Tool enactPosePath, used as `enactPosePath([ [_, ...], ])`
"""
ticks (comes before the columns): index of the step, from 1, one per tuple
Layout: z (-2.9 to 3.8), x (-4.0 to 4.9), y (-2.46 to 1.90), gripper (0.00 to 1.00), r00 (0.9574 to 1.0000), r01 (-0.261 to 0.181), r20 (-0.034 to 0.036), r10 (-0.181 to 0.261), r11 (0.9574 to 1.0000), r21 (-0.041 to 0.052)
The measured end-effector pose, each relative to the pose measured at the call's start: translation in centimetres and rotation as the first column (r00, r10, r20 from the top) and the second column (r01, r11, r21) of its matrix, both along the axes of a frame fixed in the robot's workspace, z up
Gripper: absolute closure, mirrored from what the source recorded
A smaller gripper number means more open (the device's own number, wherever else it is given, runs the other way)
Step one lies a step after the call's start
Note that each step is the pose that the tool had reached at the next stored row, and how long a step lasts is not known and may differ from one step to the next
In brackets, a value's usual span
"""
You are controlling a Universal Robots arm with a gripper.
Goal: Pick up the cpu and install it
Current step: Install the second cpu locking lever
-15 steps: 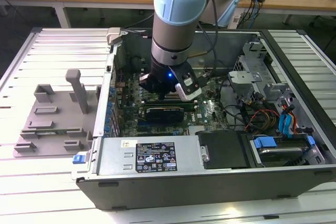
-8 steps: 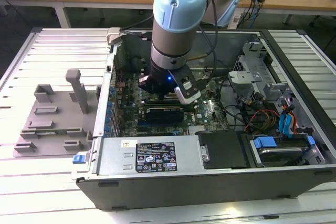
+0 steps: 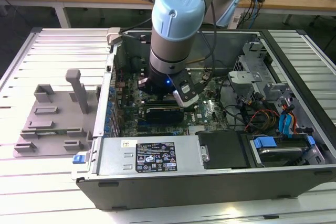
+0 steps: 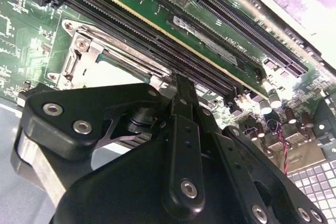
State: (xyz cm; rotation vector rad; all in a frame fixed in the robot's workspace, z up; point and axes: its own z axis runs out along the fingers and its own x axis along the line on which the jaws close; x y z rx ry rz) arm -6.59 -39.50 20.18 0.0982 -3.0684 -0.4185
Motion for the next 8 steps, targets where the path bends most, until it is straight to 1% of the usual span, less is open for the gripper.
enactPosePath([
  [4, -0.25, -0.2, -0.01, 0.89, 1.0, 0.0, -0.0002, 0.0, 1.0, 0.0012],
  [8, -0.32, -0.22, 0.0, 0.89, 1.0, 0.0, 0.0, 0.0, 1.0, 0.0022],
])
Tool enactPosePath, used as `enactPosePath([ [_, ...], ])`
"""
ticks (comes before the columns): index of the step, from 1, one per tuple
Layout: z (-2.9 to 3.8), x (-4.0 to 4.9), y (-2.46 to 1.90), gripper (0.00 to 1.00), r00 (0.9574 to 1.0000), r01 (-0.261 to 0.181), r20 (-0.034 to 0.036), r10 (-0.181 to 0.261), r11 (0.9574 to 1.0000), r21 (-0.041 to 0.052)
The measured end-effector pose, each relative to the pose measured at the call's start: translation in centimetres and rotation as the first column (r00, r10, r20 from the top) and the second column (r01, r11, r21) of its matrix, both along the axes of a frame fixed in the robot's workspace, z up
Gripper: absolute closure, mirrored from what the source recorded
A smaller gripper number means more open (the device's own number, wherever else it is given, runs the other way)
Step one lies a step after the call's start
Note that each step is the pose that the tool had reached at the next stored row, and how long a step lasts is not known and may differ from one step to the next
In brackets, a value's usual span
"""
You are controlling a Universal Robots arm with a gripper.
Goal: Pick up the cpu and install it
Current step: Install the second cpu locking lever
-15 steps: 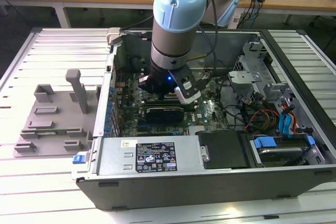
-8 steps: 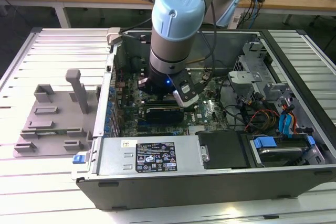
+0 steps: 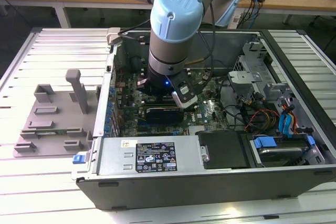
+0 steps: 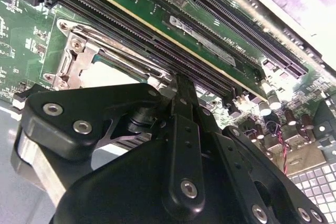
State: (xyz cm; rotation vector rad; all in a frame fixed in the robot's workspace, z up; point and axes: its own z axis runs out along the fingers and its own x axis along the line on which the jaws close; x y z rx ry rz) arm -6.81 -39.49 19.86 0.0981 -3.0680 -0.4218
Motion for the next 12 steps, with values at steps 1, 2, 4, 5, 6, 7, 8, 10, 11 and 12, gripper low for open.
enactPosePath([
  [1, 0.0, 0.0, 0.0, 0.89, 1.0, 0.0, 0.0, 0.0, 1.0, 0.0],
  [2, 0.0, 0.0, 0.0, 0.89, 1.0, 0.0, 0.0, 0.0, 1.0, 0.0],
  [4, 0.0, -0.01, 0.01, 0.89, 1.0, 0.0, 0.0, 0.0, 1.0, 0.0028],
  [5, 0.0, -0.01, 0.01, 0.89, 1.0, 0.0, -0.0001, 0.0, 1.0, 0.006],
  [6, 0.0, -0.01, 0.01, 0.89, 1.0, 0.0, 0.0, 0.0, 1.0, 0.0098],
  [7, -0.01, 0.0, 0.02, 0.89, 1.0, 0.0, 0.0001, 0.0, 0.9999, 0.0117],
  [8, -0.01, -0.01, 0.01, 0.89, 1.0, 0.0, 0.0001, 0.0, 0.9999, 0.0136],
  [10, 0.0, -0.01, 0.02, 0.89, 1.0, 0.0, 0.0001, 0.0, 0.9999, 0.0145],
  [11, 0.14, -0.01, 0.01, 0.89, 1.0, 0.0, 0.0001, 0.0, 0.9999, 0.0144],
  [12, 0.57, 0.0, 0.01, 0.89, 1.0, 0.0, 0.0, 0.0, 0.9999, 0.0142],
])
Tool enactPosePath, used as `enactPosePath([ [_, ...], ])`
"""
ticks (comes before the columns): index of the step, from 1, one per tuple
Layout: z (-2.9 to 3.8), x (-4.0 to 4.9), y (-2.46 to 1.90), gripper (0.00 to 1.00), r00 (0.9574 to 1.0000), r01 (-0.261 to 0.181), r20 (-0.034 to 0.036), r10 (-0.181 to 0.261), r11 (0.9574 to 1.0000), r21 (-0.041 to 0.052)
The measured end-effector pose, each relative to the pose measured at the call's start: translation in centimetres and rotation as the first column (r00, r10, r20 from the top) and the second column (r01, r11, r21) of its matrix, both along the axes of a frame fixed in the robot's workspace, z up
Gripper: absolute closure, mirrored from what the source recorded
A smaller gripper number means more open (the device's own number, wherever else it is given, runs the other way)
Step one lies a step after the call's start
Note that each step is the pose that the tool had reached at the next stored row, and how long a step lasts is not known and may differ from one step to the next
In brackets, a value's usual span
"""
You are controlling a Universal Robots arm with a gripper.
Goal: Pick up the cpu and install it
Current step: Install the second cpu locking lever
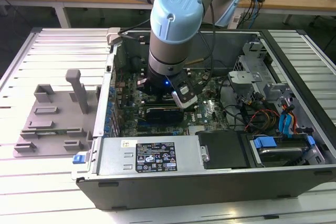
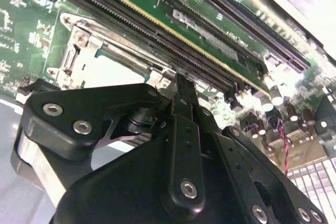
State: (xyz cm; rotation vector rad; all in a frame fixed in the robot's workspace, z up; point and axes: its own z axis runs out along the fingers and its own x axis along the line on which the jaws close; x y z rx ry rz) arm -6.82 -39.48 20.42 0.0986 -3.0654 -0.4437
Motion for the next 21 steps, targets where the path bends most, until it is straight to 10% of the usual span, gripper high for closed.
enactPosePath([
  [11, 1.23, 0.53, -0.45, 0.89, 1.0, 0.003, -0.0004, -0.003, 1.0, -0.0061],
  [16, 1.26, 0.54, -1.3, 0.89, 1.0, 0.003, -0.0003, -0.003, 1.0, -0.0041],
  [19, 1.24, 0.39, -1.37, 0.89, 1.0, 0.003, -0.0003, -0.003, 0.9985, 0.055],
  [21, 1.17, 0.39, -1.65, 0.89, 1.0, 0.003, -0.0003, -0.003, 0.9983, 0.0578],
])
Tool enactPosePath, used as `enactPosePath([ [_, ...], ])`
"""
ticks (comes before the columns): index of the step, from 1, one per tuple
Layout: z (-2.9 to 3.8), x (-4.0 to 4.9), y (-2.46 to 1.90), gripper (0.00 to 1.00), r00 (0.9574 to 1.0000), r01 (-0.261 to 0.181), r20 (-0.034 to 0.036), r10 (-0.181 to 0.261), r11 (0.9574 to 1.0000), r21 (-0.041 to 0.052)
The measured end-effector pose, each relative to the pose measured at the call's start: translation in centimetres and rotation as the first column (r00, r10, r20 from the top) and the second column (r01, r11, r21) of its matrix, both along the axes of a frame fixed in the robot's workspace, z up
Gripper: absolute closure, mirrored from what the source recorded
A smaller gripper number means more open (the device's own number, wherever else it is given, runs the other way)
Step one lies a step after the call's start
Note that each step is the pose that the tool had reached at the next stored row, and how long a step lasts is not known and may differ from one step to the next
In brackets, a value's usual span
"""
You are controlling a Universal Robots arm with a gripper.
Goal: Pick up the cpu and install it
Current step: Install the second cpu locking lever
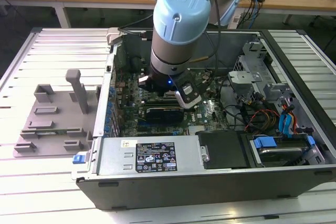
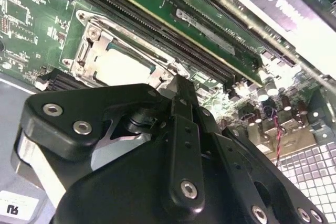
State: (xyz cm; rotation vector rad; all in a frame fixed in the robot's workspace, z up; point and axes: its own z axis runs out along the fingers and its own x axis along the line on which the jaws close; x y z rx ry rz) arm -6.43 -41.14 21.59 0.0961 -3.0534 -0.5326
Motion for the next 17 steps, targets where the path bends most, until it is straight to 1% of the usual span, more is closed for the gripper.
enactPosePath([
  [2, 0.0, 0.0, -0.4, 0.89, 1.0, 0.0, 0.0, 0.0, 1.0, 0.0001],
  [4, -0.04, -0.01, -0.68, 0.89, 1.0, 0.0, 0.0, 0.0, 1.0, 0.0003],
  [6, -0.14, -0.03, -0.69, 0.89, 1.0, 0.0, 0.0, 0.0, 1.0, 0.0019],
  [7, -0.34, -0.1, -0.69, 0.89, 1.0, 0.0, 0.0, 0.0, 1.0, 0.0035],
  [8, -0.69, -0.21, -0.69, 0.89, 1.0, 0.0, 0.0, 0.0, 1.0, 0.0064],
  [12, -1.03, -0.29, -0.57, 0.89, 1.0, 0.0, 0.0001, 0.0, 0.9998, 0.0189],
  [14, -1.22, -0.3, -0.43, 0.89, 1.0, 0.003, 0.0, -0.003, 0.9998, 0.02],
  [16, -1.4, -0.29, -0.06, 0.89, 1.0, 0.006, 0.0001, -0.006, 0.9998, 0.0207],
  [17, -1.47, -0.29, 0.04, 0.89, 1.0, 0.007, 0.0001, -0.007, 0.9998, 0.0209],
])
